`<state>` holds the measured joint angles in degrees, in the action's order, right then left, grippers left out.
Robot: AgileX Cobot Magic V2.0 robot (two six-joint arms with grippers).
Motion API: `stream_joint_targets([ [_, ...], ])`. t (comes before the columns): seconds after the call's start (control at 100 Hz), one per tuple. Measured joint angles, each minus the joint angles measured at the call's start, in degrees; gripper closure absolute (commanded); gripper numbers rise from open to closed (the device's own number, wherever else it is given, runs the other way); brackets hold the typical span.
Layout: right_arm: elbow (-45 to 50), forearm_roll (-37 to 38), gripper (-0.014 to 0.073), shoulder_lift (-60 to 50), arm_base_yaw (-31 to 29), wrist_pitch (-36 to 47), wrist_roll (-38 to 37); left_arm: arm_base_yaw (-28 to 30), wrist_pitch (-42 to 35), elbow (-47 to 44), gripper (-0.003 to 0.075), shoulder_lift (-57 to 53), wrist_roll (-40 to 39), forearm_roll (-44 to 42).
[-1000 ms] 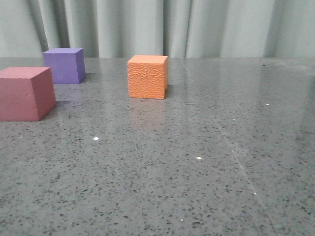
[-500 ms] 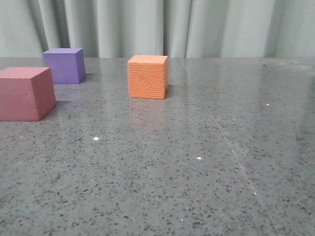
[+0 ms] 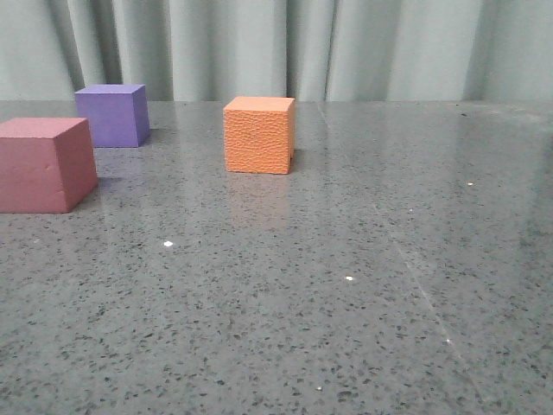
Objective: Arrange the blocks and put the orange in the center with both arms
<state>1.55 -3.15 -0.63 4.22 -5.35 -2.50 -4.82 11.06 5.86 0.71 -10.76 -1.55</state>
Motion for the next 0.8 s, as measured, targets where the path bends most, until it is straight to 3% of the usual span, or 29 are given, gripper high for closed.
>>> stream_joint_targets([
  [0.39,0.0,0.0,0.0661,0.0,0.0,0.0,0.0,0.0,28.3,33.6,0.0739,24.8,0.0,0.8],
  [0.57,0.0,0.0,0.0661,0.0,0.0,0.0,0.0,0.0,31.3,40.6,0.0739,34.0,0.0,1.1],
  [0.8,0.0,0.0,0.0661,0.0,0.0,0.0,0.0,0.0,31.8,41.4,0.0739,38.6,0.0,3.1],
])
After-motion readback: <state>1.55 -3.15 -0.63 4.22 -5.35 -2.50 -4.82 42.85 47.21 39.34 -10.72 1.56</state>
